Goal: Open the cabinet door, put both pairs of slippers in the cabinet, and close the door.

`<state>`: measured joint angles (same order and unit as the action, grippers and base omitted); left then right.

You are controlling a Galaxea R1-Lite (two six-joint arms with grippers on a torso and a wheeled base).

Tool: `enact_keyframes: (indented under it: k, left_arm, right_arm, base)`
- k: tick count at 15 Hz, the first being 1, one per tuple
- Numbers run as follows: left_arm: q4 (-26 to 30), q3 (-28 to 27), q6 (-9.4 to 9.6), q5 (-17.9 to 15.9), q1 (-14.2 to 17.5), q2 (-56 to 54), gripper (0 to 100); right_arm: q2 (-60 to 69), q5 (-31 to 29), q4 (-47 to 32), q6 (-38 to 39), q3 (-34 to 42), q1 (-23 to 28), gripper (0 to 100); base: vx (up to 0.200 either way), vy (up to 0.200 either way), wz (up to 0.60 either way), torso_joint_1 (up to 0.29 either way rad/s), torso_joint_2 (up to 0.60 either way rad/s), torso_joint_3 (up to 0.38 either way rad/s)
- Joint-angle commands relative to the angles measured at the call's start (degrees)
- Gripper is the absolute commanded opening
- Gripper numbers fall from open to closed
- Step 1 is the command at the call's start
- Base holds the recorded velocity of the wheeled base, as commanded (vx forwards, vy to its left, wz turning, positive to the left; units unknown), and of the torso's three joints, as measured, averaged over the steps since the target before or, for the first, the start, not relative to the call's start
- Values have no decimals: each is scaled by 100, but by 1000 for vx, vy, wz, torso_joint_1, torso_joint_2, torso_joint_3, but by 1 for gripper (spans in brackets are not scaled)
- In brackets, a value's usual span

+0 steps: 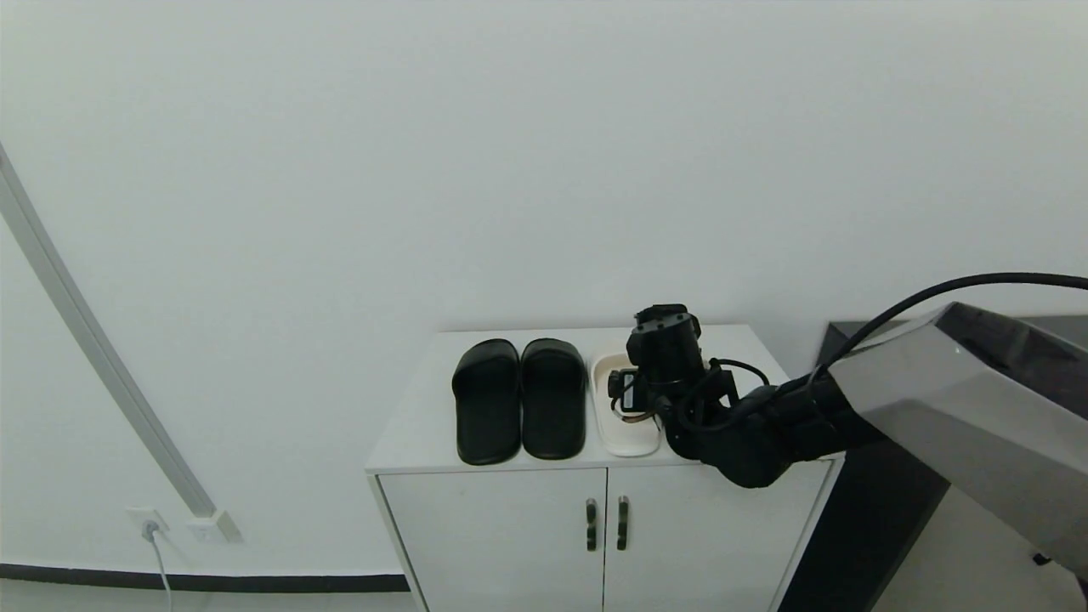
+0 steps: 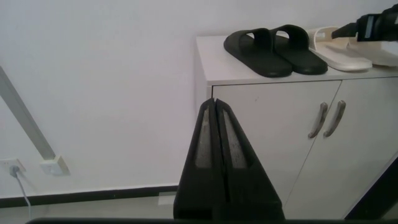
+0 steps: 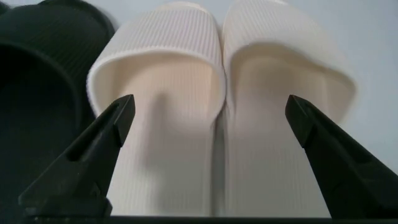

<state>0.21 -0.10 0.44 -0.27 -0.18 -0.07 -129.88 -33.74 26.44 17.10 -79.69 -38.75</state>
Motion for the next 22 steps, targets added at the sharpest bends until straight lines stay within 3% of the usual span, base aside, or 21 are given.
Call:
enact_keyframes:
  k: [1, 8, 9, 18, 22]
  left_arm:
    - [6, 1, 0, 0, 1, 7, 0]
    - [-3, 1, 0, 0, 1, 7, 0]
    - [6, 1, 0, 0, 1, 7, 0]
    - [6, 1, -26, 0, 1, 7, 0]
    - [-3, 1, -26, 0, 1, 7, 0]
  right_arm:
    - [-442, 61, 1, -14, -381, 131, 100]
    - [-1022, 360, 10, -366, -1163, 421, 100]
    - [-1039, 360, 19, -374, -1172, 439, 0]
    - [-978, 298, 28, -454, -1163, 439, 0]
    - [-11, 298, 28, -454, -398, 377, 0]
  base:
    - [0, 0, 0, 0, 0, 0]
    - [0, 0, 0, 0, 0, 0]
    - [0, 0, 0, 0, 0, 0]
    - [0, 0, 0, 0, 0, 0]
    - [0, 0, 0, 0, 0, 0]
